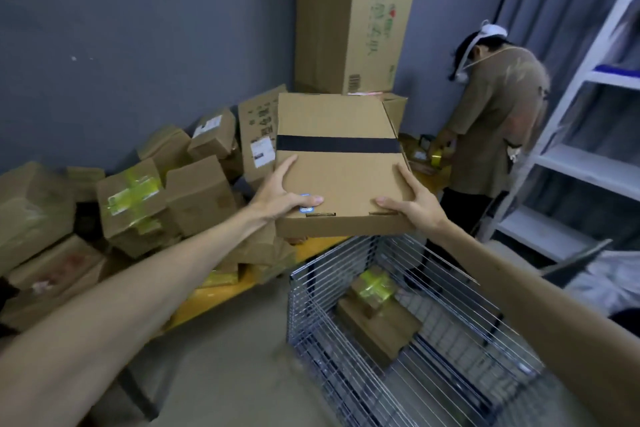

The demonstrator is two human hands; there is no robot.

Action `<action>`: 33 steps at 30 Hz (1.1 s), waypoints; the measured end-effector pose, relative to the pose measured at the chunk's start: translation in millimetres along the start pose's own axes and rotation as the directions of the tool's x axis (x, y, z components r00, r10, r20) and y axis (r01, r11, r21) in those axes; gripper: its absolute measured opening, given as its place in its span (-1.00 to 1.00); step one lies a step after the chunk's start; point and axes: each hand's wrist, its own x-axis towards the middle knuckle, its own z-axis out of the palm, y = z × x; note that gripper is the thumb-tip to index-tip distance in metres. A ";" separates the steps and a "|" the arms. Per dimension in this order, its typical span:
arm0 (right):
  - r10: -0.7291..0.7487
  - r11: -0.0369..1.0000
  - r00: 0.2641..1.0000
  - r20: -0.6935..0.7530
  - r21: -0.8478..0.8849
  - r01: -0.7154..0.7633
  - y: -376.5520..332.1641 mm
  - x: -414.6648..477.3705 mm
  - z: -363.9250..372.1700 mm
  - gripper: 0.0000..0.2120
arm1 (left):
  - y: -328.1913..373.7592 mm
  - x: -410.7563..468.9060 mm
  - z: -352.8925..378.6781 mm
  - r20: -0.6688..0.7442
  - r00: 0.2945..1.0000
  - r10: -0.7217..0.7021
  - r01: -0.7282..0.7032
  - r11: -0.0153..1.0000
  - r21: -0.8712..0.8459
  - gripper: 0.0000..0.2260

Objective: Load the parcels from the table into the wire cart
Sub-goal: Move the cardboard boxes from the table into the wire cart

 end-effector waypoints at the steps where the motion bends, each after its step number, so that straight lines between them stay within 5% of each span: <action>1: 0.014 1.000 1.000 -0.014 -0.005 -0.014 13.9 -11.1 -16.3 -0.13 | 4.9 -3.3 23.0 0.017 1.000 -0.008 0.008 1.000 -0.001 0.04; 12: 0.214 0.977 0.973 0.087 -0.039 -0.212 162.7 -110.4 -144.4 0.10 | 8.6 -60.1 238.6 0.093 0.979 -0.180 0.185 0.982 -0.048 -0.03; 16: 0.252 0.968 0.954 0.164 -0.067 -0.244 187.1 -108.6 -160.7 0.16 | -1.8 -60.4 272.0 0.108 0.958 -0.264 0.268 0.963 -0.022 0.11; 28: 0.444 0.893 0.859 0.254 -0.204 -0.402 286.7 -44.0 -151.5 0.28 | -106.3 -3.4 360.8 0.200 0.886 -0.419 0.445 0.888 -0.113 -0.02; 33: 0.504 0.863 0.797 0.333 -0.219 -0.455 330.4 -16.6 -129.0 0.16 | -143.9 11.0 379.1 0.219 0.824 -0.523 0.552 0.827 -0.103 0.05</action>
